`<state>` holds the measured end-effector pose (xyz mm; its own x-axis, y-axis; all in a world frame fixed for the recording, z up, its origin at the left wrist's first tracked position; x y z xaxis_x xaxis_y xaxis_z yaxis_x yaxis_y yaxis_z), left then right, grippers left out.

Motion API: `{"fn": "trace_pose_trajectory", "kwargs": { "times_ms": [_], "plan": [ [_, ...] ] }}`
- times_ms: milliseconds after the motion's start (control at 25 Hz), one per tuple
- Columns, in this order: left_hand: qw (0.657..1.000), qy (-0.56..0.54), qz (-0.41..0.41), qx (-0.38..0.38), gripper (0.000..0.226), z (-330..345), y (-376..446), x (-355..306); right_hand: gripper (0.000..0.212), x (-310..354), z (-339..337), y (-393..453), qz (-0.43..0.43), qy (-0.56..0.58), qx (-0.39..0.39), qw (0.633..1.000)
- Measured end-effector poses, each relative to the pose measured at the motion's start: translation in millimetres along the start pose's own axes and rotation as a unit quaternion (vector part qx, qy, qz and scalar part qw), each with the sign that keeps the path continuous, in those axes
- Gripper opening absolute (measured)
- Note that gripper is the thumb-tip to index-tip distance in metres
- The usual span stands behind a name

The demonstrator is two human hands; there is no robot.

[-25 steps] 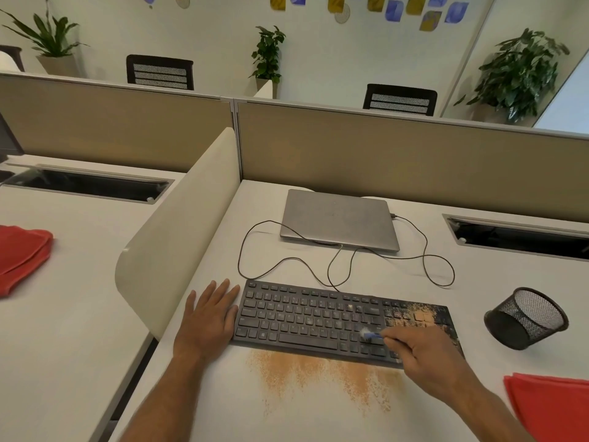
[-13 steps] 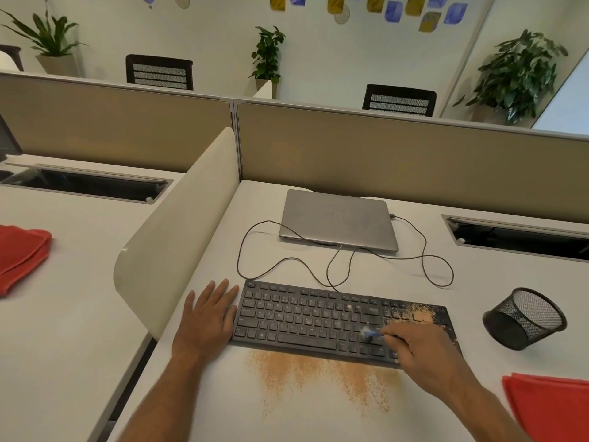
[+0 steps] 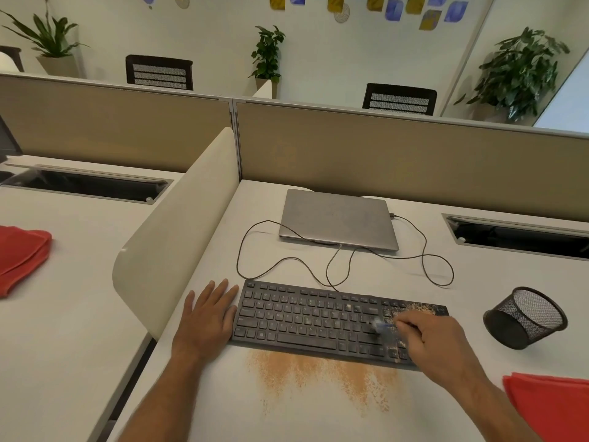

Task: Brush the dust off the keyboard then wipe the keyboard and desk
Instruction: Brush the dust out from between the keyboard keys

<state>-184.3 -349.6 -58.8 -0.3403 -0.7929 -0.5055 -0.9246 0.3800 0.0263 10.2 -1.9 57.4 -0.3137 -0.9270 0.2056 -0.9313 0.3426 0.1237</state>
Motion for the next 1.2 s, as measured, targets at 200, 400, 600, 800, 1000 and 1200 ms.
{"fn": "trace_pose_trajectory", "kwargs": {
  "times_ms": [200,400,600,800,1000,1200],
  "plan": [
    [1.000,0.009,-0.003,0.005,0.075,-1.2,-0.5,-0.8,0.025,9.6,11.9,9.7,-0.044,0.001,0.050,0.998],
    [1.000,0.016,-0.005,0.009,0.075,-0.6,0.2,-0.8,0.020,0.6,1.2,14.3,-0.038,-0.008,0.033,0.999],
    [1.000,0.016,-0.003,0.009,0.076,-1.1,-0.5,-0.3,0.021,5.8,11.0,13.8,-0.043,-0.017,0.049,0.998],
    [1.000,0.010,-0.002,0.005,0.075,0.2,0.3,0.0,0.027,-9.9,0.7,7.2,-0.018,-0.048,0.087,0.995],
    [1.000,0.003,0.002,0.001,0.075,0.5,0.2,0.3,0.017,-1.9,-3.0,10.4,-0.024,0.001,0.007,1.000],
    [1.000,0.001,0.000,0.003,0.074,-0.1,-0.2,-0.4,0.018,6.2,13.3,9.7,-0.056,-0.018,0.061,0.996]
  ]
}}
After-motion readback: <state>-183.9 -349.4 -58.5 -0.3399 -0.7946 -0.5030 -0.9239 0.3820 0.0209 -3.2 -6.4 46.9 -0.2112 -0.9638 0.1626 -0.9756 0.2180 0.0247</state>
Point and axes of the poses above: each hand's wrist, its own y-axis towards the middle knuckle, its own z-axis out of the palm, x = y × z, the point moved 2 cm from there along y, towards the middle knuckle, and after that the axes turned 12 degrees about -y, right-handed, at the moved point
